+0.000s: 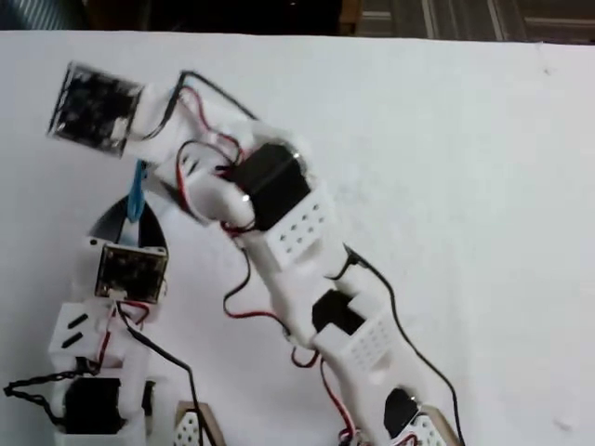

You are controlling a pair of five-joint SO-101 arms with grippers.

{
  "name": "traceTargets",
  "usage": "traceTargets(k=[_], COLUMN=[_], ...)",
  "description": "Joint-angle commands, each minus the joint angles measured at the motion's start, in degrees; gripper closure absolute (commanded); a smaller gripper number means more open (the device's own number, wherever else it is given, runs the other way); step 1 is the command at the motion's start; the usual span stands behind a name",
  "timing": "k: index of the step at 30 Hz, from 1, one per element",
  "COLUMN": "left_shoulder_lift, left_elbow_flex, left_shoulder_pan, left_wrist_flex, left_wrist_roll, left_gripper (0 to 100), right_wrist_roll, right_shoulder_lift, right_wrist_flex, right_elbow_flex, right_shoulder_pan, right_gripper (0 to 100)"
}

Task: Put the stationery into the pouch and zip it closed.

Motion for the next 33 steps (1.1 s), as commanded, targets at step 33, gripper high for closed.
traceTargets(k=[33], left_shoulder_lift=[0.66], left_elbow_flex=[-0.62], left_shoulder_pan=[0.04], left_wrist_flex=[0.18], left_wrist_roll=[0.09], left_gripper=[98], right_wrist_roll=[4.04], right_shoulder_lift=[-8.4], right_wrist_flex=[1.1], right_elbow_flex=[0.7], right_shoulder_pan=[1.54], right_gripper=[97.8])
